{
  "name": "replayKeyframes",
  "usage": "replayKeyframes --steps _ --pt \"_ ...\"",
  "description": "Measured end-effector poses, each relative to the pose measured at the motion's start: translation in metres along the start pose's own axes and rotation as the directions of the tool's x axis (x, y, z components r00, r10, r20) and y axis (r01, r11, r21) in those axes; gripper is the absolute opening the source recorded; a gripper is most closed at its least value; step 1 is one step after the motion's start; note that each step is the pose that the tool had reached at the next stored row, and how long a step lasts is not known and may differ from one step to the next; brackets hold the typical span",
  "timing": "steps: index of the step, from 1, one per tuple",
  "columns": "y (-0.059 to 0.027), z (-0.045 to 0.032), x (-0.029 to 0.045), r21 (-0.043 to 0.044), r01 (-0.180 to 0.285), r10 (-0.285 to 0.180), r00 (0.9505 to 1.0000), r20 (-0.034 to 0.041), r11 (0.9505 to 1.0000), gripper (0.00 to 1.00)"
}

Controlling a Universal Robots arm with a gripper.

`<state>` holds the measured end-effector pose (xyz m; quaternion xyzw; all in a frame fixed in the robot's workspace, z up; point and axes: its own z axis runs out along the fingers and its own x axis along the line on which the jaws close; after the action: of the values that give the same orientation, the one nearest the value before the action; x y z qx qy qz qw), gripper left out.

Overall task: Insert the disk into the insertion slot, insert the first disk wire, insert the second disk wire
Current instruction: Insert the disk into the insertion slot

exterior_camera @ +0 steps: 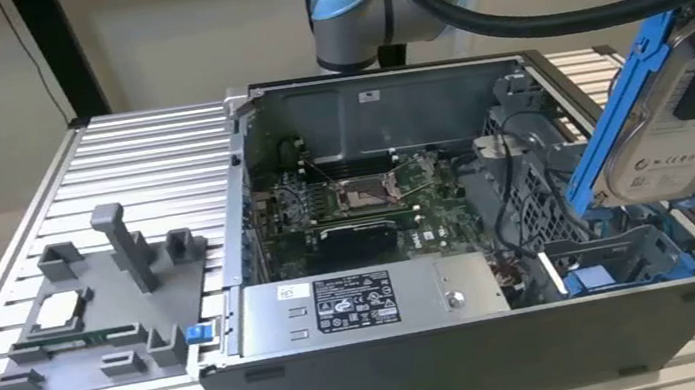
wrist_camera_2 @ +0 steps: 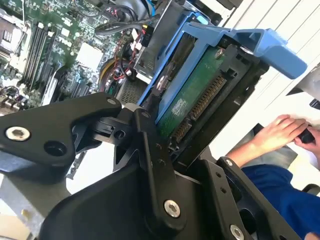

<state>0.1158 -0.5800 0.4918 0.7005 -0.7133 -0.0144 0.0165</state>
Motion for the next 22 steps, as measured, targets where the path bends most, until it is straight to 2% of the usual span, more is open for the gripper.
replayKeyframes --steps 7,18,22 --pt "-0.0018 0.009 -0.0001 0.0 0.0 0.0 1.0 0.0003 1.0 0.0" --pt "-0.0019 0.0094 -0.0001 0.0 0.001 -0.001 1.0 0.0001 1.0 0.0" --pt "-0.0021 0.0121 -0.0001 0.0 0.001 -0.001 1.0 0.0012 1.0 0.0"
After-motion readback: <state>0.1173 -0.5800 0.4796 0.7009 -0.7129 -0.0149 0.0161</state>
